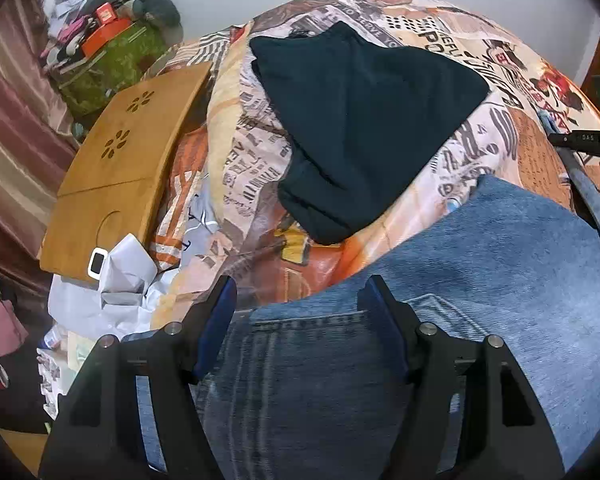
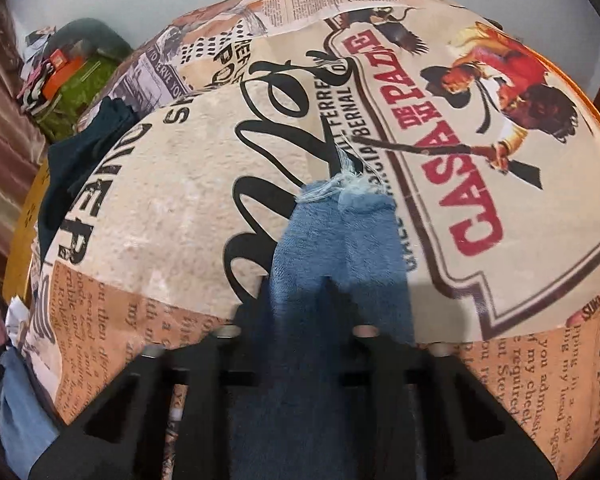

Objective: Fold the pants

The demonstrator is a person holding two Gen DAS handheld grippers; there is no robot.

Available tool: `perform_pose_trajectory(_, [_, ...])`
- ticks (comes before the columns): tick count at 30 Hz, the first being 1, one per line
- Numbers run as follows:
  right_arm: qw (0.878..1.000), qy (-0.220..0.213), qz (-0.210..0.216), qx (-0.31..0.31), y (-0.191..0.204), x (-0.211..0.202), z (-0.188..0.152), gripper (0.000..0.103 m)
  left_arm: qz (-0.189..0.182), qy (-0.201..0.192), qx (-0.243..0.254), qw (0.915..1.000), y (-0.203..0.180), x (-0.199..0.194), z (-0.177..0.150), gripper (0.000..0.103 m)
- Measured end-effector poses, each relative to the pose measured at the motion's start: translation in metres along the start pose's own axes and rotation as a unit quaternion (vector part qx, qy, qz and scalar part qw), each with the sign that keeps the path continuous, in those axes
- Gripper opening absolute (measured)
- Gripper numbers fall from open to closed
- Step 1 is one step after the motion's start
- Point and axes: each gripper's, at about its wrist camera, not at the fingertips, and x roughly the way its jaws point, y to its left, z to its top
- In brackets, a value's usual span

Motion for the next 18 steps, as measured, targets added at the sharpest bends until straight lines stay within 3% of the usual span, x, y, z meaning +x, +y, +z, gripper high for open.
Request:
perform_pose_trajectory(3, [0.999, -0.015, -0.022, -0.026, 0.001, -0.021, -0.012, 0.005, -0.011, -0.002, 0.005, 0.9999, -0.011, -0.009, 0.000, 0.066])
perform_pose_trajectory(6, [0.999, -0.043, -0.016, -0.028, -0.009, -0.061, -0.021, 0.004, -0.013, -0.011, 0.018, 0.9997, -0.026, -0.025, 0.000, 0.066])
perform_pose_trajectory(11, [0.995, -0.102, -0.003, -0.007, -0.041, -0.161, -0.043, 0.004, -0.041, -0.026, 0.030, 0.9984, -0.055, -0.057, -0.005, 0.070])
perform_pose_trajectory(14, [0.990, -0.143, -0.013, 0.000, -0.061, -0.230, -0.065, 0.004, -0.042, -0.042, 0.040, 0.9975, -0.071, -0.077, -0.007, 0.072])
perform_pose_trajectory(18, [0.984, -0.173, -0.033, 0.013, -0.086, -0.293, -0.096, 0.004, -0.047, -0.062, 0.054, 0.9955, -0.093, -0.105, -0.014, 0.074])
